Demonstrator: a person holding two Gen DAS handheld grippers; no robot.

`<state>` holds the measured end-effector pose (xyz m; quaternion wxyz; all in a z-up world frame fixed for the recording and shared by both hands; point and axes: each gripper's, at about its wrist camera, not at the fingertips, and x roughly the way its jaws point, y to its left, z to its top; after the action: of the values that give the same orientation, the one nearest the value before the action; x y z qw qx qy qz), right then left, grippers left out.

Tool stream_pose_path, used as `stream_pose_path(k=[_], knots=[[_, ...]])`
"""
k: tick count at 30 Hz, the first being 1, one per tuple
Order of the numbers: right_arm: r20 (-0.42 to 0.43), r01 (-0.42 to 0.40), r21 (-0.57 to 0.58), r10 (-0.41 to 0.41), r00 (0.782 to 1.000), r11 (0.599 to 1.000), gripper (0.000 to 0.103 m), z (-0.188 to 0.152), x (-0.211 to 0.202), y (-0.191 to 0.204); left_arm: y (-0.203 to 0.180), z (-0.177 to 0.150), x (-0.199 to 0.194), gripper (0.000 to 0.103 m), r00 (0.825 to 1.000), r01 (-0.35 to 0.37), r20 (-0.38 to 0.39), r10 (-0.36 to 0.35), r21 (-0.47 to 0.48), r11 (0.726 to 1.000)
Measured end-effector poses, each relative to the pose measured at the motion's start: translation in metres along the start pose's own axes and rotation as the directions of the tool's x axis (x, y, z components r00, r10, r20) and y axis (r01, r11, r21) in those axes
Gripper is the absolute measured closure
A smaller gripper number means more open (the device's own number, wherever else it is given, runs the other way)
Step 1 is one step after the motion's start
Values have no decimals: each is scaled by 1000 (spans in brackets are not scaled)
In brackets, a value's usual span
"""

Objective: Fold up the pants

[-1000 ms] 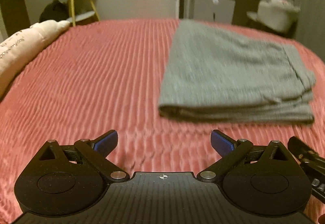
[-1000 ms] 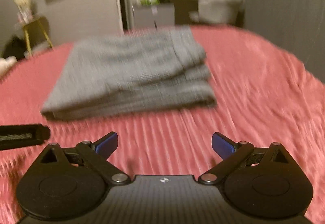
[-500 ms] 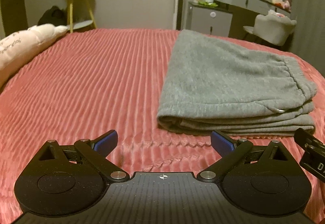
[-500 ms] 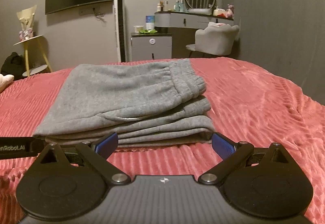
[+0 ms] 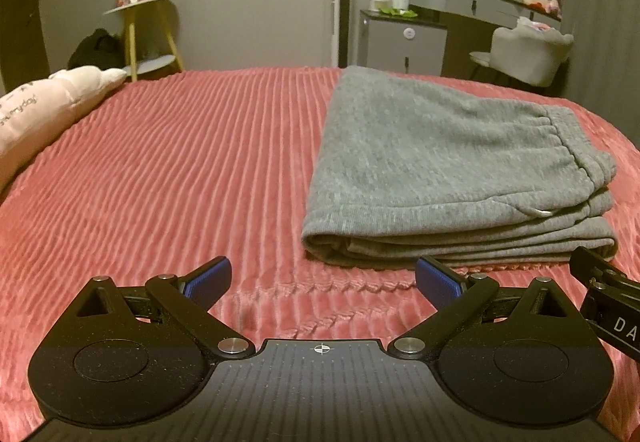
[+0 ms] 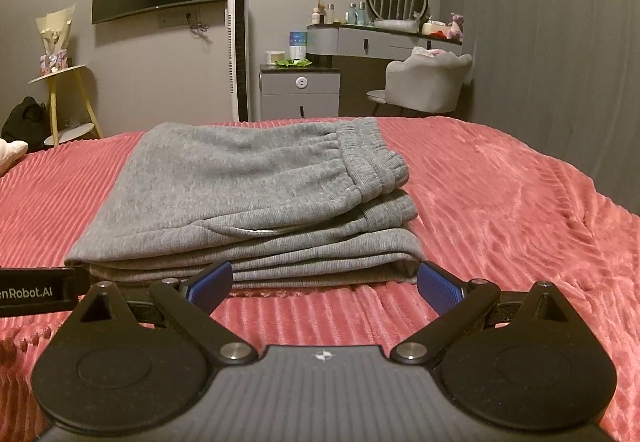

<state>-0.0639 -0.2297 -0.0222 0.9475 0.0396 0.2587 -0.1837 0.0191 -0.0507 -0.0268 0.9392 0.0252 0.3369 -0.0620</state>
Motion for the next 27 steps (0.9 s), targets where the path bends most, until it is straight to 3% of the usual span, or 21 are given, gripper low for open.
stream_pose_path(k=[27], knots=[[2, -6, -15, 6, 1000, 1000, 4, 0, -1, 3, 0, 0, 1, 0, 1000, -13, 10, 12, 15, 1000]])
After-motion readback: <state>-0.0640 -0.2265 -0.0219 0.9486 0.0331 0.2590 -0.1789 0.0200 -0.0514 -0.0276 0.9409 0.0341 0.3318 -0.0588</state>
